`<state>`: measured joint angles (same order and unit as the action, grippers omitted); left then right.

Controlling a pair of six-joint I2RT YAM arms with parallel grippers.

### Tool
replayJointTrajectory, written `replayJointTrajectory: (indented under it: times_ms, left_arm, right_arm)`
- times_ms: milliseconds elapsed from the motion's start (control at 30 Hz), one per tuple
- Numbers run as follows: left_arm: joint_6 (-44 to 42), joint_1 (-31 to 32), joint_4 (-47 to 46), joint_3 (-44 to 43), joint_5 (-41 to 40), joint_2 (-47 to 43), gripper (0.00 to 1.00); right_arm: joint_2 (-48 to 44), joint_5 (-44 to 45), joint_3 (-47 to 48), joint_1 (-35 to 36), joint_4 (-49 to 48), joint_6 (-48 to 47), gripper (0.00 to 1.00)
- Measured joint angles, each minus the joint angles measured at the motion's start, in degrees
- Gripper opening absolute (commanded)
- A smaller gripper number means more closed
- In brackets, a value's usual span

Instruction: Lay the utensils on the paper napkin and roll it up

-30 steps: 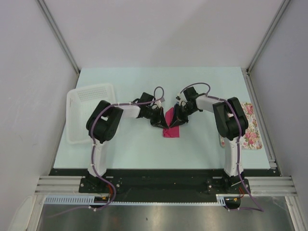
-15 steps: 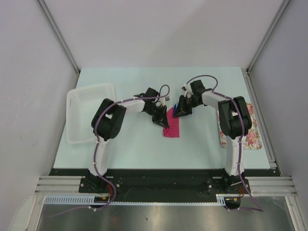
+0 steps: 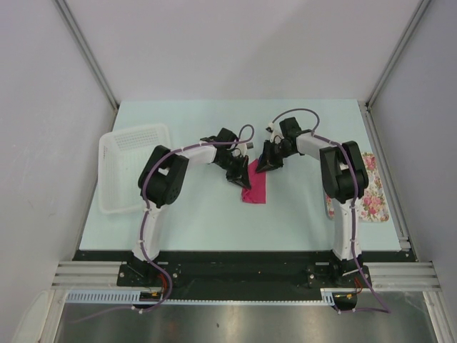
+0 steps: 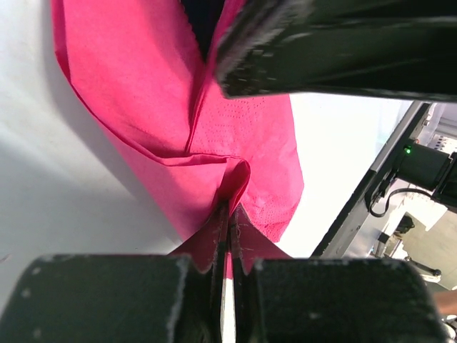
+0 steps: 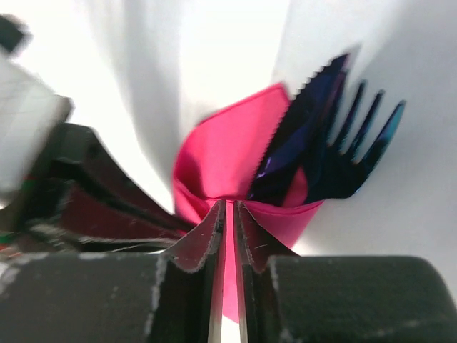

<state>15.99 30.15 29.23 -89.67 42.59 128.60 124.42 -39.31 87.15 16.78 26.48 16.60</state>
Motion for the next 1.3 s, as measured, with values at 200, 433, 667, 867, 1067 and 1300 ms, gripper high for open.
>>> replayJointTrajectory:
  times_ms: [200,433,667,867,1067,1300]
  left_arm:
    - [0.0,-0.2,-0.7,0.4,0.5,0.0,0.04]
    - [0.3,-0.4,-1.5,0.9,1.2,0.0,0.04]
    - [0.5,-0.5,-1.8,1.1,1.4,0.0,0.04]
    - [0.6,-0.5,-1.8,1.1,1.4,0.0,0.04]
    - [0.7,-0.5,-1.8,1.1,1.4,0.0,0.04]
    - [0.7,-0.5,-1.8,1.1,1.4,0.0,0.04]
  right_arm:
    - [1.5,-1.2,0.0,0.0,0.2,-0.8,0.11]
    - [1.7,-1.7,0.0,0.0,0.0,-1.0,0.11]
    - [1.7,-2.6,-0.3,0.0,-0.6,-1.0,0.14]
    - [-0.8,-4.8,-2.9,0.0,-0.9,-0.6,0.14]
    - [-3.2,-6.3,-4.3,0.0,-1.6,-0.1,0.13]
    - [-2.8,-5.8,-4.8,0.2,-1.3,-0.9,0.1]
